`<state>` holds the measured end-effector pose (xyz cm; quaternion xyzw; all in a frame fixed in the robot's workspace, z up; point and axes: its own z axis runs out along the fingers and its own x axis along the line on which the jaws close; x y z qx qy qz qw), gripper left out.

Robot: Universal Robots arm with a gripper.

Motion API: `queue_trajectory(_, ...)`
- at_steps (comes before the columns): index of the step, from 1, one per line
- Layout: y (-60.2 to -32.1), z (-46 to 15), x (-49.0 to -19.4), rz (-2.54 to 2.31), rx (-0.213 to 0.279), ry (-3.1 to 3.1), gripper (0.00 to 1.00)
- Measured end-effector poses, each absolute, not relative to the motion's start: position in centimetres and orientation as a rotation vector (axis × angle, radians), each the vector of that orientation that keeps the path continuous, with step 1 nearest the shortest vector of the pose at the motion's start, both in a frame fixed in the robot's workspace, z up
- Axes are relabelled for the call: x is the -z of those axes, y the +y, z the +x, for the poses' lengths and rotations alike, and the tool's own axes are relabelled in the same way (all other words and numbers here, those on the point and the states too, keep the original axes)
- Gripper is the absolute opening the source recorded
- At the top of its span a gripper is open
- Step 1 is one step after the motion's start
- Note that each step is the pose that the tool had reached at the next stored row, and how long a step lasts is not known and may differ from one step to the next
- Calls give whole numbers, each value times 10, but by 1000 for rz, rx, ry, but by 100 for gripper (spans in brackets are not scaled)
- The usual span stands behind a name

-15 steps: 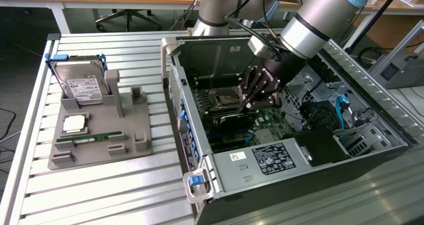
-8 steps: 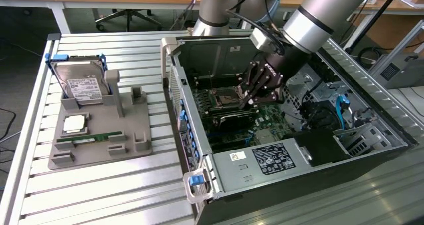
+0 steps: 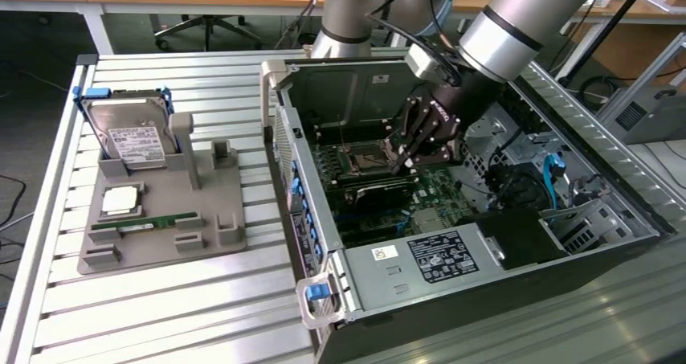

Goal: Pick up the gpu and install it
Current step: 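Press down on the gpu until it lock into place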

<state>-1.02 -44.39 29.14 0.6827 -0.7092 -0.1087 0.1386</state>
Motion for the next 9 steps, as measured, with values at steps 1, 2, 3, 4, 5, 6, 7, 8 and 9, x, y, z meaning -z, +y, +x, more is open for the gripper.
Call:
queue_trajectory(1, -444, -10, -291, 1980, 305, -2057, 11)
queue_trajectory(2, -444, -10, -291, 1986, 294, -2063, 11)
queue_trajectory(3, -444, -10, -291, 1992, 282, -2071, 11)
queue_trajectory(4, -444, -10, -291, 1998, 273, -2077, 11)
queue_trajectory(5, -444, -10, -291, 2009, 254, -2089, 11)
queue_trajectory(6, -444, -10, -291, 2015, 242, -2096, 11)
queue_trajectory(7, -444, -10, -290, 2022, 231, -2103, 11)
queue_trajectory(8, -444, -10, -290, 2035, 208, -2118, 11)
queue_trajectory(9, -444, -10, -290, 2045, 188, -2129, 11)
